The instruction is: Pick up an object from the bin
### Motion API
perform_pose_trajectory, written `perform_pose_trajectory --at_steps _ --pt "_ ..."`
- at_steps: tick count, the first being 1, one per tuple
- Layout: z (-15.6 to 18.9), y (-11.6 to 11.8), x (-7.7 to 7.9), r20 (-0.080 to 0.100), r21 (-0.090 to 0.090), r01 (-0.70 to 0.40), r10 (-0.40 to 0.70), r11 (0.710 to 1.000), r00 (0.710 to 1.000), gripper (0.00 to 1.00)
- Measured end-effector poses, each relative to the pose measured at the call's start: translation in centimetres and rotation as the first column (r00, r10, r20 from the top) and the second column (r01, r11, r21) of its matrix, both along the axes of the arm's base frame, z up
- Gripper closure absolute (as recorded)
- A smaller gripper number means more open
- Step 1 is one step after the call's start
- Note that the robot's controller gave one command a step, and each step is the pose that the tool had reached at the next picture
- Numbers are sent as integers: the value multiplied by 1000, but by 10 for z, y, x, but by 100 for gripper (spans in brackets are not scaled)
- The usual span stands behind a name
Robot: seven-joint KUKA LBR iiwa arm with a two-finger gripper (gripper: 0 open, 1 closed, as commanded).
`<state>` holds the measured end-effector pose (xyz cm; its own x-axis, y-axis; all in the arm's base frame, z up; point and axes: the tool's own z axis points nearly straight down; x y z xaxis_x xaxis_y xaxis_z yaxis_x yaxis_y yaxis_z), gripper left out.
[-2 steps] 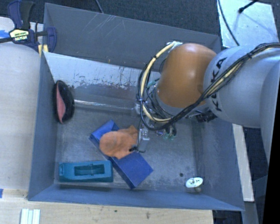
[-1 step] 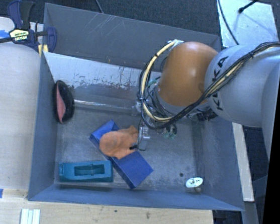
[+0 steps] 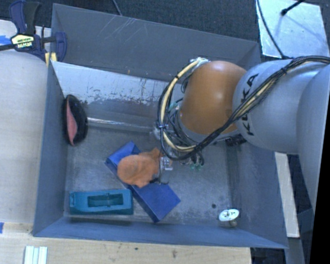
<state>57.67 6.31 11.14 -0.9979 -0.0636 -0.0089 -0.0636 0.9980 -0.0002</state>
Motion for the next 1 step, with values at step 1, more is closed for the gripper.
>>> perform_pose_trajectory --at_steps 1 --pt "-37 25 -7 2 -1 -200 200 980 980 100"
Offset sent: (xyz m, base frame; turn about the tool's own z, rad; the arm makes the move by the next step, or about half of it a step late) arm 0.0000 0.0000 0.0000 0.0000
